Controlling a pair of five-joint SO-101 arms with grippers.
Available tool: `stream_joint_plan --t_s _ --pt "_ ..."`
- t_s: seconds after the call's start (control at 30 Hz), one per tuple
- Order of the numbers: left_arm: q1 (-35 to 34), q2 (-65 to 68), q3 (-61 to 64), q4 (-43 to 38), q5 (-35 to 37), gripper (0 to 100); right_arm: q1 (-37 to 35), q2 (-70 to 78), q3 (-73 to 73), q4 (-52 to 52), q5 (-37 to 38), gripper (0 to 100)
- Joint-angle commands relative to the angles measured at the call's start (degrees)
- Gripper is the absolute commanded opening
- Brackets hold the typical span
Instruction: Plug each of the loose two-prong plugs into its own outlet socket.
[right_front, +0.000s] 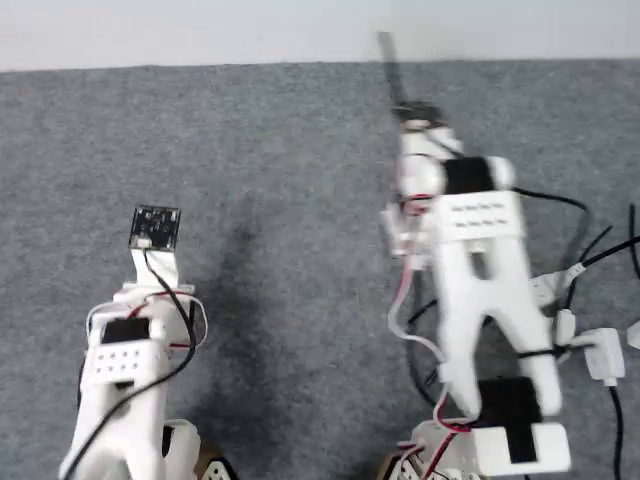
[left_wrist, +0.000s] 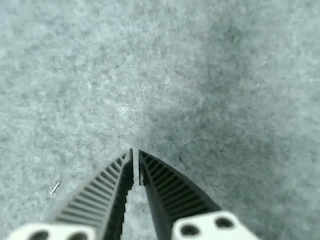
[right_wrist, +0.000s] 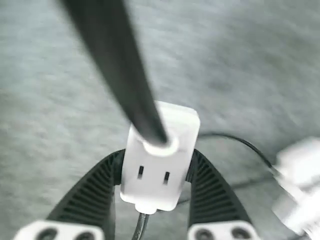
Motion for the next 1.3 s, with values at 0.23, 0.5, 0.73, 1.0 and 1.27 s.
stream_joint_plan --t_s 0.23,0.5,0.73,1.0,1.27 --pt "-0.3 -32.4 12.5 6.5 1.1 1 30.1 -3.4 14.7 -17.3 13.8 1.3" --pt "-0.8 -56.4 19.9 17.2 1.1 1 30.5 -4.4 16.5 -13.6 18.3 25.9" --pt "-0.4 -60.2 21.2 19.8 0.9 1 29.3 -14.5 12.1 2.1 15.9 2.9" --pt "-0.6 -60.8 21.1 19.8 0.8 1 29.2 -41.5 35.1 -3.3 16.3 0.8" --pt "-0.7 -60.8 22.3 20.1 0.8 1 26.5 -64.7 69.2 -24.5 21.5 1.1"
